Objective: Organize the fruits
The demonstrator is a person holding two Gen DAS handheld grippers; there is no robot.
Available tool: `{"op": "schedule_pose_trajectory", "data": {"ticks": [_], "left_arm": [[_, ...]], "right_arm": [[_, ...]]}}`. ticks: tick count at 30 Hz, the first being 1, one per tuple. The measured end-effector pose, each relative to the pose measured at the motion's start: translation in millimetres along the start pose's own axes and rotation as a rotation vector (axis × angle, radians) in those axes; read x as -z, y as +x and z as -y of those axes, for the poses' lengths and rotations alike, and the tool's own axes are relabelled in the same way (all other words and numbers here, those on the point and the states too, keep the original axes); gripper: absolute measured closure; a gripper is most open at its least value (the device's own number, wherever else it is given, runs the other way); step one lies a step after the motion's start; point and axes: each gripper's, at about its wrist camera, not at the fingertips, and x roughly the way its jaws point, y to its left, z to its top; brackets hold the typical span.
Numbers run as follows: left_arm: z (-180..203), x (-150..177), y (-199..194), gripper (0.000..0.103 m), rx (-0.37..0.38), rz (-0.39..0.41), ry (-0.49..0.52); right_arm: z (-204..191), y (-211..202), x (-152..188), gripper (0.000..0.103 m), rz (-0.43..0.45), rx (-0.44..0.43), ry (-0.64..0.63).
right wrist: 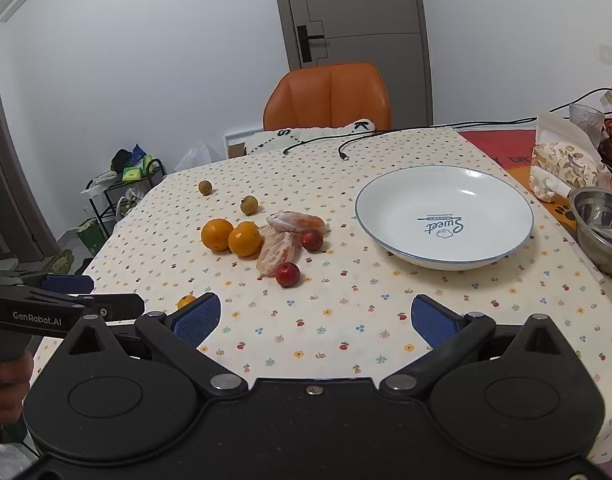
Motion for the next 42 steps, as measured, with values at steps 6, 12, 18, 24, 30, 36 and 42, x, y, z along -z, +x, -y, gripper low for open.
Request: {"op": "schedule_pose_trajectory", "data": {"ticks": [6,12,18,24,30,36,42], "left_arm": [[0,-1,0,0.0,-0.001,-0.002,0.0],[0,-2,-2,0.0,0.001,0.002,0.001],[3,-3,-6,0.0,0.003,0.007,0.009],[5,-4,-12,0.0,0.002,0.018,0.014],[5,-5,-17,0.0,-0.001,0.03,0.015],[4,-5,-18,0.0,0.0,0.033,0.014],[3,-4,-20,0.0,-0.001,0.034,0.011]], "right_arm": [[0,-2,-2,0.0,0.015,-0.006,0.007],[3,-6,-4,0.0,0.022,-0.018,0.023],[1,-8,-5,0.0,0.021,-0.033,0.012],[-1,-9,-4,0.0,0.019,-0.009,-0.006],[-3,-13,-5,0.0,0.033,-0.013,-0.021],[-7,-14,-6,0.0,0.02,-0.027,-0.043],[-9,-16,-6,0.0,0.025,-0.025,-0.056]]}}
